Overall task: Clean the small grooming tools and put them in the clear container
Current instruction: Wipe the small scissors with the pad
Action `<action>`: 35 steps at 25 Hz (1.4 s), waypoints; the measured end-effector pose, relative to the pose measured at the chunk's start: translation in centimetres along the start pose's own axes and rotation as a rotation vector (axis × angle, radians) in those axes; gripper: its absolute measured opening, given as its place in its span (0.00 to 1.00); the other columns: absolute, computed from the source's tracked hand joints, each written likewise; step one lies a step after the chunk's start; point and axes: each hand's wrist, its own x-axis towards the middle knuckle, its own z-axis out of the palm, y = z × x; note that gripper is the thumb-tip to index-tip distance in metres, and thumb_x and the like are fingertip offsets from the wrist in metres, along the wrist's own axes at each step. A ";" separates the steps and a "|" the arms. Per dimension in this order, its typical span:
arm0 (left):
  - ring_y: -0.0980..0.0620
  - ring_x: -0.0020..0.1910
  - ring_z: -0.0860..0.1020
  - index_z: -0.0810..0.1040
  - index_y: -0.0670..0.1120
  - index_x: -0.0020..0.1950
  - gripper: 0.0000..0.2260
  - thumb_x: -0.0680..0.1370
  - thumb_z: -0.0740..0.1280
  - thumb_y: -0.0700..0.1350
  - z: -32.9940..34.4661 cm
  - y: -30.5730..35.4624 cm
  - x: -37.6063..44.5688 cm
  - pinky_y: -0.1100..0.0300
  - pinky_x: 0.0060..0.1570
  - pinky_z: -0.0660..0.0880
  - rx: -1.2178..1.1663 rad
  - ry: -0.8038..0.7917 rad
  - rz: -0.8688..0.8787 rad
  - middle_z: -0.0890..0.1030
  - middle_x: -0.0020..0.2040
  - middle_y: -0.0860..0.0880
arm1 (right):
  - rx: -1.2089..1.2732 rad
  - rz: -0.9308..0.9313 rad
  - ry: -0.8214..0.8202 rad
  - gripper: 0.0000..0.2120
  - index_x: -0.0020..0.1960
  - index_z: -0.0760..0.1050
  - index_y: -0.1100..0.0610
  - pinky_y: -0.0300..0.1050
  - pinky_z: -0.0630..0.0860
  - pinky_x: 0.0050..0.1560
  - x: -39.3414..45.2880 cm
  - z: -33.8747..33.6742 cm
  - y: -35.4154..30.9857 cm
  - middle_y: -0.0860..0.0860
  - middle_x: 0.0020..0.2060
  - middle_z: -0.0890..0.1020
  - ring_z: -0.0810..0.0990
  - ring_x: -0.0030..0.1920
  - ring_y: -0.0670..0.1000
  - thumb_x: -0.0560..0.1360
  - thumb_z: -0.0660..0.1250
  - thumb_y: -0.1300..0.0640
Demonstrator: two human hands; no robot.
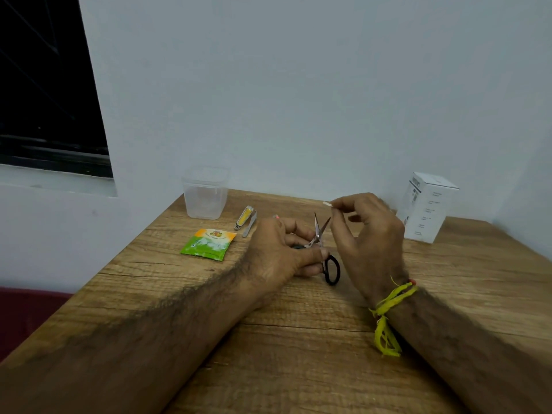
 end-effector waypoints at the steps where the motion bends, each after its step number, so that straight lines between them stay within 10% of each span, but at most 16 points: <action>1: 0.47 0.35 0.85 0.79 0.41 0.46 0.10 0.70 0.77 0.33 0.0 0.0 0.0 0.59 0.33 0.81 -0.005 0.002 -0.001 0.85 0.43 0.37 | 0.003 0.014 -0.003 0.03 0.46 0.81 0.60 0.52 0.78 0.44 0.0 0.0 -0.1 0.51 0.41 0.82 0.80 0.44 0.50 0.74 0.71 0.66; 35: 0.46 0.37 0.85 0.80 0.40 0.48 0.11 0.69 0.79 0.34 -0.2 -0.1 0.1 0.61 0.33 0.81 0.014 -0.004 0.012 0.85 0.43 0.40 | -0.182 -0.211 -0.212 0.06 0.48 0.81 0.60 0.55 0.75 0.47 -0.1 0.2 -0.7 0.54 0.43 0.81 0.78 0.45 0.56 0.77 0.66 0.61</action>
